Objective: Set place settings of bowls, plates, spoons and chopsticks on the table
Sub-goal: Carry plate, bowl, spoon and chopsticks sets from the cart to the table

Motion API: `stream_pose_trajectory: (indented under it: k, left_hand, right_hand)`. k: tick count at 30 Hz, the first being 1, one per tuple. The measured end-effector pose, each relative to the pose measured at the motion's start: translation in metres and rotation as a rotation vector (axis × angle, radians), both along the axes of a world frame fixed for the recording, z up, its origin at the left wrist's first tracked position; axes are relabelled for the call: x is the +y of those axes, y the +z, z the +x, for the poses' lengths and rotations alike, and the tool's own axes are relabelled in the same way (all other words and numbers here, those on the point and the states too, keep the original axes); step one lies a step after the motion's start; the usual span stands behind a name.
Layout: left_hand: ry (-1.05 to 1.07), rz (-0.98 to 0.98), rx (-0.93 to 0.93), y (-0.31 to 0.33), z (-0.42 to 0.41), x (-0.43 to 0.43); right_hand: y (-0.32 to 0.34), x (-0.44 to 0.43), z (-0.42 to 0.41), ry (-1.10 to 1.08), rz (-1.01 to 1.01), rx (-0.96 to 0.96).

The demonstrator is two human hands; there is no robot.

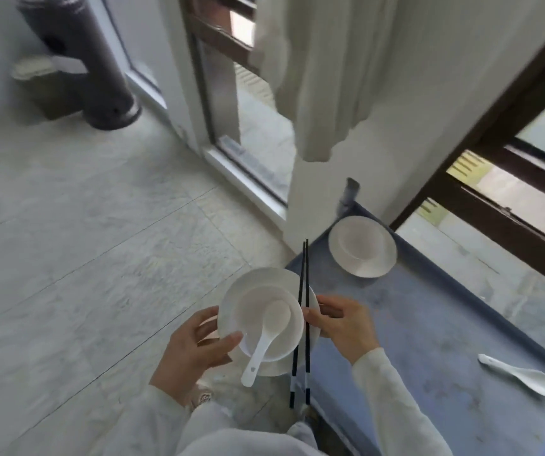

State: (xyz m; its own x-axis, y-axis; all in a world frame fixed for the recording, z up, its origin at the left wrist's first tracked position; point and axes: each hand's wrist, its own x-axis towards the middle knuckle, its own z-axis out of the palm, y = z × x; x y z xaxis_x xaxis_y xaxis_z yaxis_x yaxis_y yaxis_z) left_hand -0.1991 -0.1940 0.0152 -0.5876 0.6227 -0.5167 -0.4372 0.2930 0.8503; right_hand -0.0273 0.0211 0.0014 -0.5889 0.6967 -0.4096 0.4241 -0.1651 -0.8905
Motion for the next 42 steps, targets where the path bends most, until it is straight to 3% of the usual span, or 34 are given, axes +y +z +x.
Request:
stream_pose_trajectory:
  k: [15,23,42]
  left_hand:
    - [0.415,-0.03,0.005,0.017,-0.196,-0.189]
    - [0.703,-0.084,-0.041,-0.002,-0.283,-0.232]
    - [1.257,-0.056,0.008,0.014,-0.615,-0.318]
  right_hand:
    - [0.017,-0.145,-0.284,0.355,-0.112,0.037]
    - [0.007,-0.176,-0.432,0.589,-0.111,-0.009]
    - [0.017,-0.283,-0.896,1.078,-0.121,0.047]
